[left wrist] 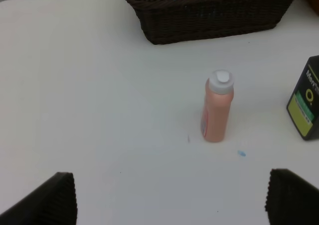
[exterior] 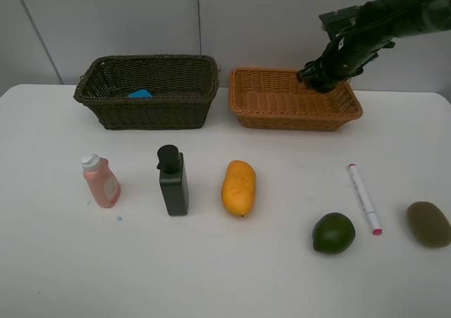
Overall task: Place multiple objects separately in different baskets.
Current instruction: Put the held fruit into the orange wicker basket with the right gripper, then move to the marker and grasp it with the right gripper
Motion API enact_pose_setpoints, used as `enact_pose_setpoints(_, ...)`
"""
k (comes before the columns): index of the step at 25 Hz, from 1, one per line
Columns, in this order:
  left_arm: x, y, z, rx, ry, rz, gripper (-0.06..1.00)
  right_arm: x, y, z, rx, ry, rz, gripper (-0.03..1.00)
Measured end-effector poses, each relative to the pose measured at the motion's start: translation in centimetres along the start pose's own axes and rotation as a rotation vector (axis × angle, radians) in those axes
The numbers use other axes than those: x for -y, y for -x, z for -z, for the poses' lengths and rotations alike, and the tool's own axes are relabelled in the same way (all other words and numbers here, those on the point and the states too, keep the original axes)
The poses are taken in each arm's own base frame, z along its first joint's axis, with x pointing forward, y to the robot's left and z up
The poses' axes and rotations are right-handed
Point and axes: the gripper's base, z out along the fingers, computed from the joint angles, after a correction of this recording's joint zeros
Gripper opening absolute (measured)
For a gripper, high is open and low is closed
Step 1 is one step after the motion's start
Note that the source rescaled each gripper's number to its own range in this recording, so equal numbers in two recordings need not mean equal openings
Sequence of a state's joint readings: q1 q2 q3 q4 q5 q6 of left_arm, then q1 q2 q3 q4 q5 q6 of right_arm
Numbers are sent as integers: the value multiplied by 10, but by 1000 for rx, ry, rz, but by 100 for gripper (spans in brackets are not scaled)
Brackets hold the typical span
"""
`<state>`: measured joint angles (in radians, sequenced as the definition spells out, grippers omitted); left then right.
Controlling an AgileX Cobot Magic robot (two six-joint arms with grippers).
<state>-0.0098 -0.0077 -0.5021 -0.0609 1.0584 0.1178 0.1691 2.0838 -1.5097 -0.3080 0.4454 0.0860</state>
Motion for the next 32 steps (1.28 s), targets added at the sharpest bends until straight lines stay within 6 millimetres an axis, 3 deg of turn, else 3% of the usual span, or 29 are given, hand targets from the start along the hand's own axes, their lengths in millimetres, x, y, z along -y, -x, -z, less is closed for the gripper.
enact_pose_setpoints(2, 0, 0, 0, 0, 0, 0, 100, 0, 0, 0, 0, 2, -5, 94)
enact_pose_setpoints(5, 0, 0, 0, 0, 0, 0, 100, 0, 0, 0, 0, 3, -7, 98)
enact_pose_setpoints(21, 0, 0, 0, 0, 0, 0, 100, 0, -3, 2, -40, 4, -21, 98)
enact_pose_setpoints(27, 0, 0, 0, 0, 0, 0, 100, 6, 2, 30, -51, -13, -71, 98)
enact_pose_setpoints(32, 0, 0, 0, 0, 0, 0, 100, 7, -10, 54, -70, -15, -83, 98)
